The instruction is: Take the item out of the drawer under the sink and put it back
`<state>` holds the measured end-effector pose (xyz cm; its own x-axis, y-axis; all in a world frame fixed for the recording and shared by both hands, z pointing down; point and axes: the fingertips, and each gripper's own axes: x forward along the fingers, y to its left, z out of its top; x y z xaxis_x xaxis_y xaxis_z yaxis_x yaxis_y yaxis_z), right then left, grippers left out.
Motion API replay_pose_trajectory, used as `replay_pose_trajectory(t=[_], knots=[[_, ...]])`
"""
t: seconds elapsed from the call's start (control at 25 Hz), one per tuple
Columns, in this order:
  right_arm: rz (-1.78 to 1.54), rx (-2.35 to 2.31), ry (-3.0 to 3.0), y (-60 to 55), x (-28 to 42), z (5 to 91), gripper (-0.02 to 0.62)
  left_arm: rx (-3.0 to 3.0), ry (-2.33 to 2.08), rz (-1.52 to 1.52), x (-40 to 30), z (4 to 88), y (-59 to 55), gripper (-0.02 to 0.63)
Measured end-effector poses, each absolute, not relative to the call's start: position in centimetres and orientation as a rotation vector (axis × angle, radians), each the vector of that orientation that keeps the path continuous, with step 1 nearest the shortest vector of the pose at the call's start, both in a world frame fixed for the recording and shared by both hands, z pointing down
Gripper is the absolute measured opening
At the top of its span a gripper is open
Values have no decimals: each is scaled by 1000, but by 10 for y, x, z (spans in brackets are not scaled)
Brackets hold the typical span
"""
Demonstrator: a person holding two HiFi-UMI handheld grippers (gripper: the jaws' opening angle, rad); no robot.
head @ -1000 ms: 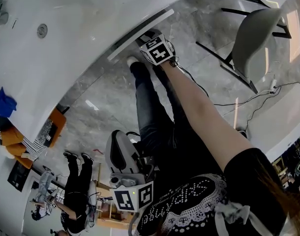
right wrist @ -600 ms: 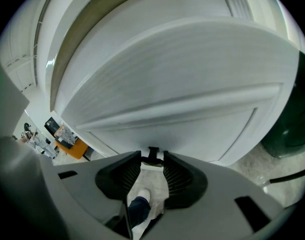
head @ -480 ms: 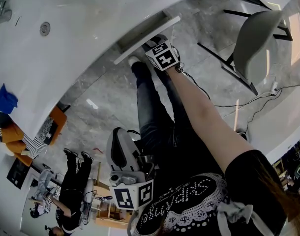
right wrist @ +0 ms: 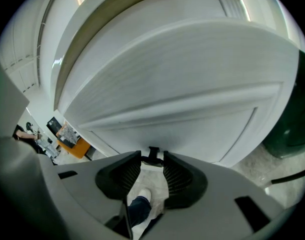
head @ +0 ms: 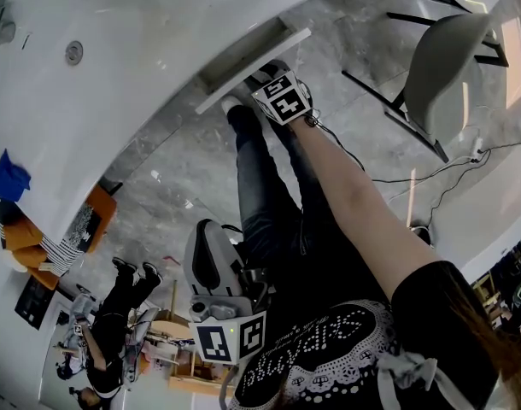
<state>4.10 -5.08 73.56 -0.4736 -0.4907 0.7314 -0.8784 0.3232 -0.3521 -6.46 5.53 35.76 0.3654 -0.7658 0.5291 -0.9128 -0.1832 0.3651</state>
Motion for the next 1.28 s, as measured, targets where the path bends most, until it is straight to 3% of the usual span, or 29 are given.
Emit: replay_pose_trajectory(t=[1.28], knots=[[969,1218,-2142,-16,46,732,144,2033,-1382,336,-48,365,73,3]])
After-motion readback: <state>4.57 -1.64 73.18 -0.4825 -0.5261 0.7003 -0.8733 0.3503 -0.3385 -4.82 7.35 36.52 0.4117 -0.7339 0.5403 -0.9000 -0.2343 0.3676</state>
